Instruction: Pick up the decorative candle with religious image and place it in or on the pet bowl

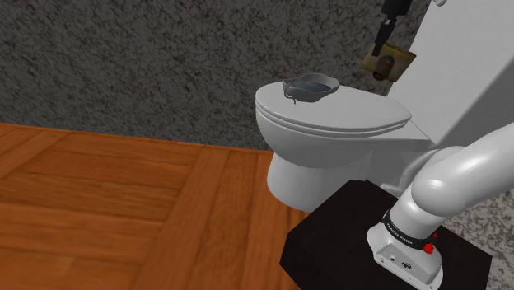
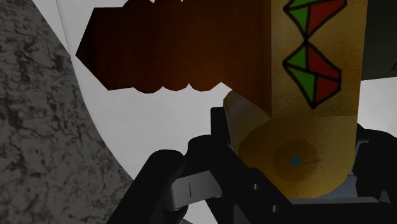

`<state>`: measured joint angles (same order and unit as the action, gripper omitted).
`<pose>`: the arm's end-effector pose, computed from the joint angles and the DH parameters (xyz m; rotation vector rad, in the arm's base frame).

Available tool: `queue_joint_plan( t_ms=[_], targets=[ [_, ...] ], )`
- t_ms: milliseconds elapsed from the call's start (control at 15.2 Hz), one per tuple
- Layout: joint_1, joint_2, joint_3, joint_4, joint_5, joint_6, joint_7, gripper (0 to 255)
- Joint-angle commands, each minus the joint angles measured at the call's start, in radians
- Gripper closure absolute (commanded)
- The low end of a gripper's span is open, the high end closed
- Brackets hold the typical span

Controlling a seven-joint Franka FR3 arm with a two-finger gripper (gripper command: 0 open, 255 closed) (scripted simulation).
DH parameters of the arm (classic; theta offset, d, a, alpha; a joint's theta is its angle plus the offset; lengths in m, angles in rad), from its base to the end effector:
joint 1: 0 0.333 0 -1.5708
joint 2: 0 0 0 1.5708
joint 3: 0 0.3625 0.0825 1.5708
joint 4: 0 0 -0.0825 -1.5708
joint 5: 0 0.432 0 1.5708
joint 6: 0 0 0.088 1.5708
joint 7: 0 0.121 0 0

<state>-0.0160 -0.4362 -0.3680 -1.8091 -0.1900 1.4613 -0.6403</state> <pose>0.3810 -0.2318 0.7321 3.0559 0.3946 0.0551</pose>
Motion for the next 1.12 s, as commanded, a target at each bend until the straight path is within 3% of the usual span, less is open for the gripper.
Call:
queue_joint_plan(
  t_ms=[0,198,528,1056],
  targets=[
    [0.002,0.013,0.000,0.041,0.004,-0.027,-0.004,255],
    [0.004,0.028,0.000,0.084,0.008,-0.056,-0.009,255],
    [0.041,0.162,0.033,0.210,0.059,-0.062,0.056,255],
    [0.084,0.427,0.066,0.514,0.143,-0.119,0.137,255]
  ],
)
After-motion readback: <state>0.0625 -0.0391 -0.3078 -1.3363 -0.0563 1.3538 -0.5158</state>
